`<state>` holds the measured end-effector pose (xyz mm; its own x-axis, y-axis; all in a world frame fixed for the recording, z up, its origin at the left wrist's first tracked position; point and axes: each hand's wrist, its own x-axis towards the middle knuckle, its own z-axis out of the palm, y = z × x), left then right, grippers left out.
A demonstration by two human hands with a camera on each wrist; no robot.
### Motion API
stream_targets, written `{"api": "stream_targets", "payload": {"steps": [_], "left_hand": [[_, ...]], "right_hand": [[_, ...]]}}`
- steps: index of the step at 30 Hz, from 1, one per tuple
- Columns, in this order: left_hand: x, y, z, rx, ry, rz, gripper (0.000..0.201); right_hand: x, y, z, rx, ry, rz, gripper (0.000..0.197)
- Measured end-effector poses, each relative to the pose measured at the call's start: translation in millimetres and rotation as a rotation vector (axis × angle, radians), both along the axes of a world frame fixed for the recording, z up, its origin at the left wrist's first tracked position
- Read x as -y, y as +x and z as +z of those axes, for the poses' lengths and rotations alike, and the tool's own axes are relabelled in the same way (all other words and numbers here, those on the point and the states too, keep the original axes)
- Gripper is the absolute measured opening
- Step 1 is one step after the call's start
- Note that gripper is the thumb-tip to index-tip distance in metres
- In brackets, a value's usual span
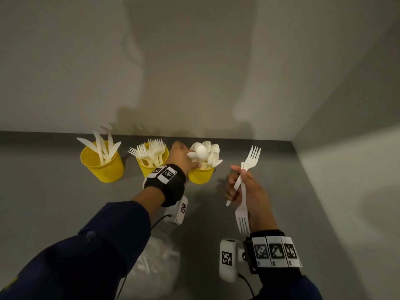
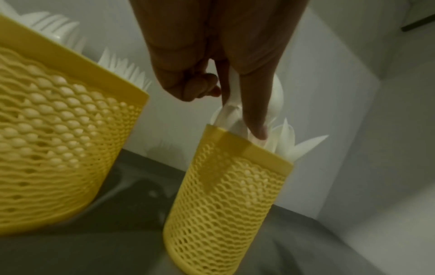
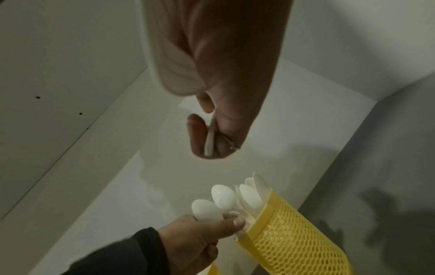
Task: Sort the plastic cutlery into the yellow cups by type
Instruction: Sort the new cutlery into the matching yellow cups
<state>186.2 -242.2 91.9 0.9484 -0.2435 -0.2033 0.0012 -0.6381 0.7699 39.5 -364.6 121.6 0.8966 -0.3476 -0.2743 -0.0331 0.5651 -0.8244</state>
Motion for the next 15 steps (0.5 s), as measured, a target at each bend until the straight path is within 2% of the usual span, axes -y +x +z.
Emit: {"api": "stream_targets", "payload": {"steps": [3, 6, 8, 10, 12, 15], "left_hand": [[-6, -4, 4, 0.086, -0.008, -0.070, 0.074], [-19, -13, 15, 0.085, -0.125, -0.012, 0.089], [-31, -21, 22, 0.131, -0.144, 0.004, 0.088], [-45, -30, 31, 0.218, -0.150, -0.017, 0.073], [-60, -44, 41, 0.301, -0.175, -0.066, 0.048], [-77, -65, 56, 0.249, -0.290, -0.120, 0.015]], "right_hand": [[1, 1, 3, 0.026, 0.050, 0.011, 0.027], [-5, 4, 7, 0.038, 0.048, 0.050, 0.029], [-12, 5, 9, 0.025, -0.012, 0.097, 0.028], [-22, 5, 12, -0.002, -0.082, 0.156, 0.026], [-36, 4, 16, 0.009, -0.139, 0.226, 0.024], [-60, 4, 21, 0.022, -0.170, 0.275, 0.017]]}}
